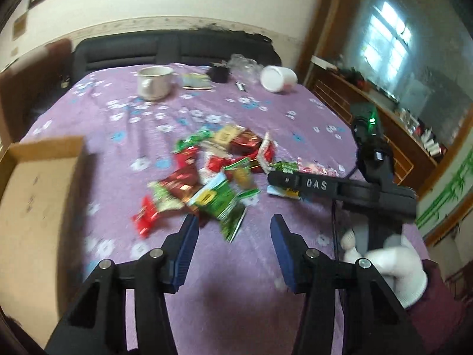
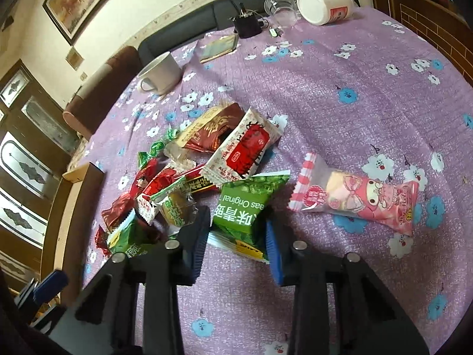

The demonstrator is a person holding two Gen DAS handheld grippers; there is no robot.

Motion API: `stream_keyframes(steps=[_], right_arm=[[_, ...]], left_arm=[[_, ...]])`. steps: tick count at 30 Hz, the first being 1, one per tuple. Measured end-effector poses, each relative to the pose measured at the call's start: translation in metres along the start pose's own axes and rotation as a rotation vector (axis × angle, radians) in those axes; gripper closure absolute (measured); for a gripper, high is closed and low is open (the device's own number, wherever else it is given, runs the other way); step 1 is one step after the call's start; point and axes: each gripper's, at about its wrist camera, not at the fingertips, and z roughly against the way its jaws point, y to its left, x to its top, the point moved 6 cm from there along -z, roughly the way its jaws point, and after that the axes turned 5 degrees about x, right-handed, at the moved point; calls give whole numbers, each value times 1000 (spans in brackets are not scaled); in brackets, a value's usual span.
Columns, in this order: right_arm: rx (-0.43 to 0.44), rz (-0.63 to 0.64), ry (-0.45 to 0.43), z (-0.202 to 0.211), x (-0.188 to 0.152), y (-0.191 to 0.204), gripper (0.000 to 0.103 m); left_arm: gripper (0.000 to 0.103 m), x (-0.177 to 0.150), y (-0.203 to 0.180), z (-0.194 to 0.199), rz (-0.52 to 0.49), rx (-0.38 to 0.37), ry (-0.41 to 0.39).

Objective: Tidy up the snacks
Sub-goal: 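Reach the left tool to the green snack packet and grasp it, then carry the green packet with the left tool into the cardboard tray and release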

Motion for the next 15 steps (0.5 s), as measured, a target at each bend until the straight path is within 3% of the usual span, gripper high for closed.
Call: stream_keyframes(steps=[4,8,15], right_arm=[[40,-19,0,4,-1,-5,67],[66,-32,2,5,-1,-7,66],[50,-7,-3,5,-3,-5,66]], left_arm=[[52,6,-13,-33,-50,39,55],[53,4,-15,-62,-102,172,73],[64,-10,-3,-49,-25,102,73]])
